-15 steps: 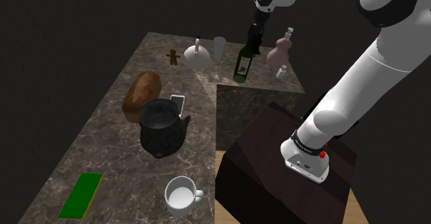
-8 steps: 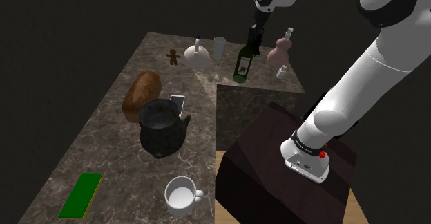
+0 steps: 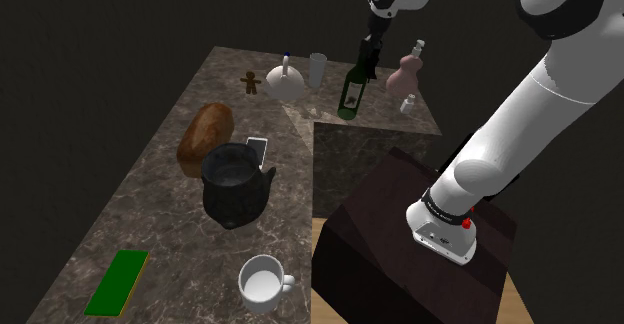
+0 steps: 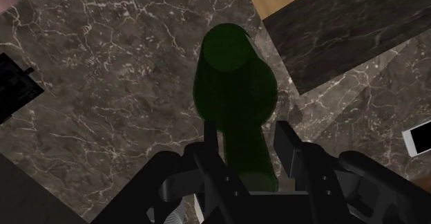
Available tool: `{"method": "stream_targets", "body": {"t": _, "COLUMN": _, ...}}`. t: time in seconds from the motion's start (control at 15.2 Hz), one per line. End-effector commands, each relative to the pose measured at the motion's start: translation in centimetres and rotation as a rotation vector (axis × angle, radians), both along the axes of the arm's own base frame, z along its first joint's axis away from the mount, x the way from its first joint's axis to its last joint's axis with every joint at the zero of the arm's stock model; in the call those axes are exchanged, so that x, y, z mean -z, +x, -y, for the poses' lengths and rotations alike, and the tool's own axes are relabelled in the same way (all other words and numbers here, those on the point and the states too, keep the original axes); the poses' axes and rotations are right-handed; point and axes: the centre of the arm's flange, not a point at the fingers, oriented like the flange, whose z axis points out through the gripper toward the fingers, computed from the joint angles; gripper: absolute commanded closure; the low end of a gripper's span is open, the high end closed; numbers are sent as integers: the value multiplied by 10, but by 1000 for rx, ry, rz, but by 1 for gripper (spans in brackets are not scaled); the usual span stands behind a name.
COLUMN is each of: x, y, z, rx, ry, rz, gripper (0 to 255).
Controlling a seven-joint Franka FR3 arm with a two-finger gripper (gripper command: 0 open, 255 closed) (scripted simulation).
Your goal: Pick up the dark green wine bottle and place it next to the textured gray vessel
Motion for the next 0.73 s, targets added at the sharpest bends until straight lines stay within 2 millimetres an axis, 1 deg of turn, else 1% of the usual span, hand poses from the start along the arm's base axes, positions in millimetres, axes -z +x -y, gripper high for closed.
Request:
{"method": "stream_targets", "body": {"t": 0.0, "x": -5, "y": 0, "z": 0, "rx": 0, "ry": 0, "rz": 0, "gripper": 255}}
{"method": "stream_targets", "body": {"t": 0.66, "x": -58, "y": 0, "z": 0, "rx": 0, "ry": 0, "rz": 0, "gripper": 255}}
